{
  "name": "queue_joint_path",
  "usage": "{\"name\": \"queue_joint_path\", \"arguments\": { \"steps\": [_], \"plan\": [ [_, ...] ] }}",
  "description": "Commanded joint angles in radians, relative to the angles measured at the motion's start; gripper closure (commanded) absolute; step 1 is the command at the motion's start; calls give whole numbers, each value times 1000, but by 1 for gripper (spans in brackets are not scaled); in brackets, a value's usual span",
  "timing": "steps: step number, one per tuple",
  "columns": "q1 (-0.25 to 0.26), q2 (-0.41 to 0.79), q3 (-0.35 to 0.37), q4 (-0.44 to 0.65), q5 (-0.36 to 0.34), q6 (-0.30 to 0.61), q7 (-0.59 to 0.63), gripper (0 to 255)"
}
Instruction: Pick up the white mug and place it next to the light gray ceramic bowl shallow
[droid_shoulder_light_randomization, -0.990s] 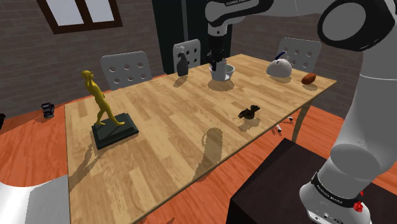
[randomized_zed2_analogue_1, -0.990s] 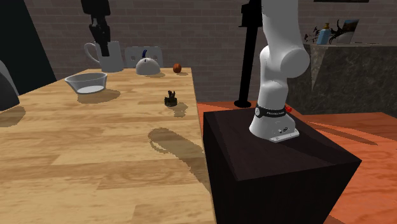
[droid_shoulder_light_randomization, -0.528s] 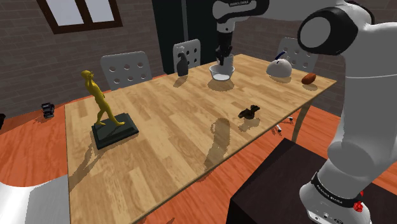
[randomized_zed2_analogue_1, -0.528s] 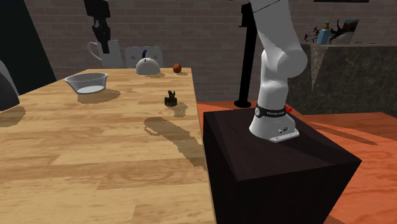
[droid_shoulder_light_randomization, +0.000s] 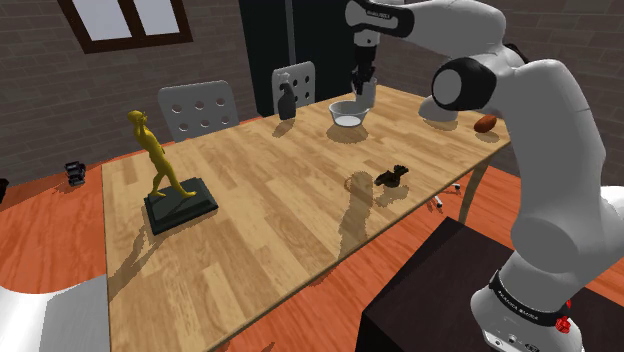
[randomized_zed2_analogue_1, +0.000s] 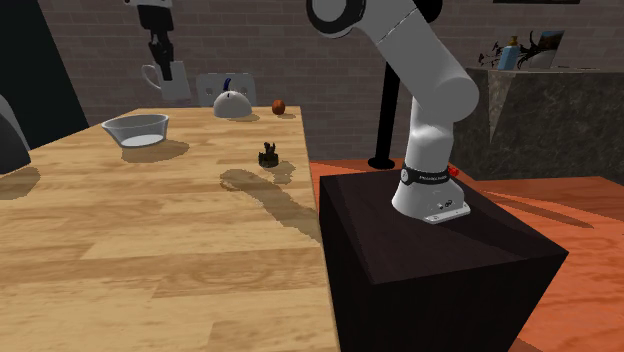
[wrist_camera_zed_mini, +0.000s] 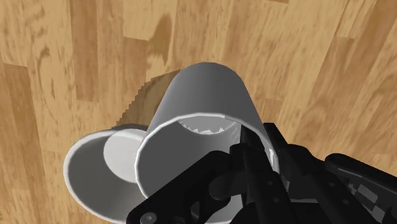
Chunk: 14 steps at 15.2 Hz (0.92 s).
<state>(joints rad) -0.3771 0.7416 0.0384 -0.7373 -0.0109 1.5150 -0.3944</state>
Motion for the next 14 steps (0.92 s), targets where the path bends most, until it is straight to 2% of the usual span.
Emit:
{"name": "queue_joint_path", "arguments": {
  "steps": [1, 6, 14],
  "plan": [
    [-6, 26, -1, 26, 0, 0, -8, 255],
    [-9, -35, 0, -148, 1, 113, -9, 255],
    [-12, -69, 0, -313, 2, 244, -9, 255]
  ]
}}
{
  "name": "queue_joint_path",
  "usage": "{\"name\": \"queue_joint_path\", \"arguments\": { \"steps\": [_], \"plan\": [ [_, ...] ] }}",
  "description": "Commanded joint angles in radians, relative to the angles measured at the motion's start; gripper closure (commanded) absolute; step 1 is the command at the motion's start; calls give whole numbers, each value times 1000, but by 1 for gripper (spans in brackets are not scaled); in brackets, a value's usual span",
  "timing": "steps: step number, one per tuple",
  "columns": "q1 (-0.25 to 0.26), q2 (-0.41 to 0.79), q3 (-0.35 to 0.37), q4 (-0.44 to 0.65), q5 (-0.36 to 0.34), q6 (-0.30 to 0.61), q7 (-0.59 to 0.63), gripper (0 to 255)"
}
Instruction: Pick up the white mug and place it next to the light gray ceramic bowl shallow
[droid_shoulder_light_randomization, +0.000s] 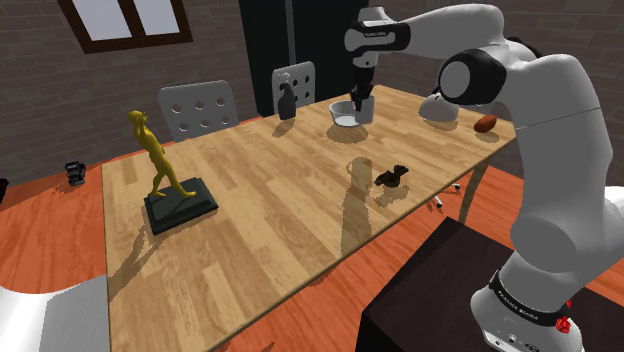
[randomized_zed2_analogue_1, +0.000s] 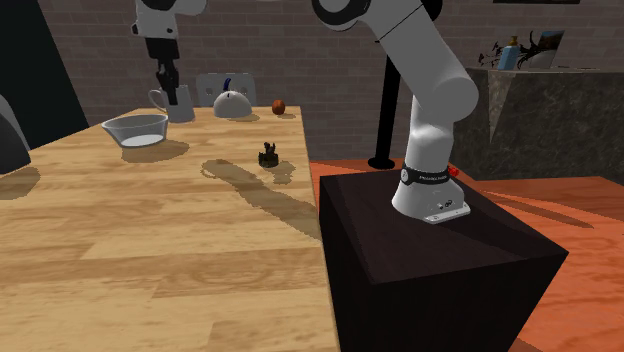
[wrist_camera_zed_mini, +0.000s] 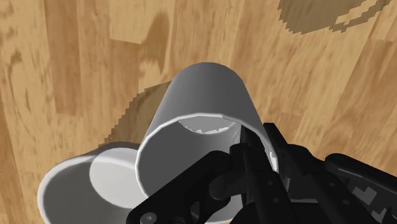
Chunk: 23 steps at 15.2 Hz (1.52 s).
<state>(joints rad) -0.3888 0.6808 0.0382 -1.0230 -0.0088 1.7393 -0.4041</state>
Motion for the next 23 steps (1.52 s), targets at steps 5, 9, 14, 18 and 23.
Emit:
{"name": "queue_joint_path", "arguments": {
  "steps": [5, 9, 14, 18, 23],
  "plan": [
    [-1, -11, 0, -100, 0, 89, 0, 255],
    [-2, -7, 0, -148, 0, 141, 0, 255],
    [-2, 3, 0, -197, 0, 201, -1, 255],
    [-2, 11, -1, -216, 0, 227, -1, 255],
    [-2, 11, -1, -215, 0, 227, -1, 255]
  ]
}}
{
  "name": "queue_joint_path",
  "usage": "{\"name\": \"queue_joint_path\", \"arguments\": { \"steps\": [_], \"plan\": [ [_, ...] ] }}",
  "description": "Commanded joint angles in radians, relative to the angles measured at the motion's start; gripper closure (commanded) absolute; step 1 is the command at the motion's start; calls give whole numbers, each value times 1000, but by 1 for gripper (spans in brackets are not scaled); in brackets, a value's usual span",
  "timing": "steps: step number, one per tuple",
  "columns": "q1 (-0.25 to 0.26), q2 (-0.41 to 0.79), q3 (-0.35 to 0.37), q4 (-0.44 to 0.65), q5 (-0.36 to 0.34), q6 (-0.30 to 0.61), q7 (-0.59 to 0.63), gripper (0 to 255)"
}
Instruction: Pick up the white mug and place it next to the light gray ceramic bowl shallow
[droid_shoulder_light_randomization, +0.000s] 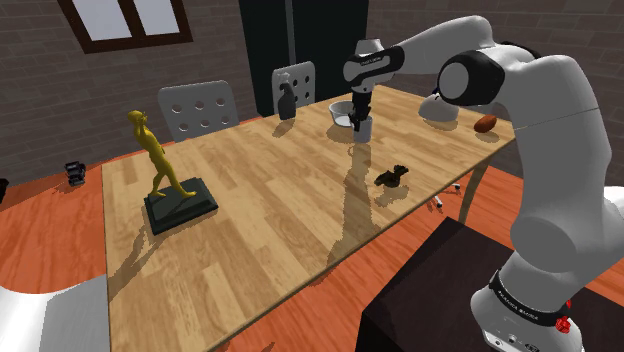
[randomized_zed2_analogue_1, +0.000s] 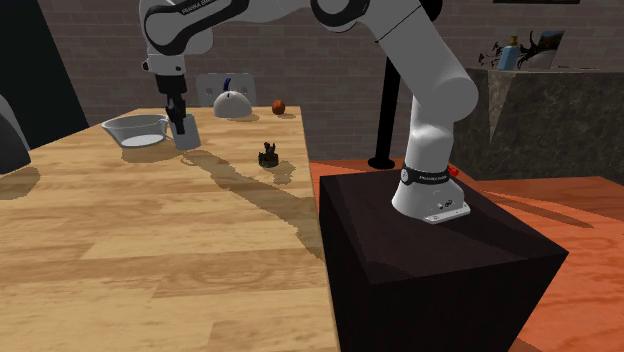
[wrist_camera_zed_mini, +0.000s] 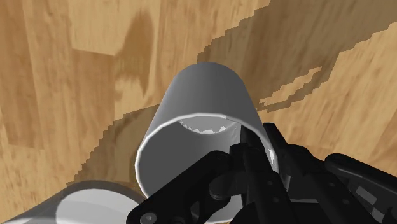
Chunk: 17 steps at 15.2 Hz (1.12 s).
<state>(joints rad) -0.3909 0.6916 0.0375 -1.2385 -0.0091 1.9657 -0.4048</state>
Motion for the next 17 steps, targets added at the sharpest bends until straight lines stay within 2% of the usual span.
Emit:
{"name": "queue_joint_path", "arguments": {
  "steps": [1, 2, 7, 11, 17],
  "plan": [
    [0, 0, 0, 0, 0, 0, 0, 255],
    [0, 0, 0, 0, 0, 0, 0, 0],
    [0, 0, 0, 0, 0, 0, 0, 0],
    [-1, -30, 1, 78, 1, -108, -1, 0],
    [-1, -30, 1, 78, 1, -108, -1, 0]
  ]
}}
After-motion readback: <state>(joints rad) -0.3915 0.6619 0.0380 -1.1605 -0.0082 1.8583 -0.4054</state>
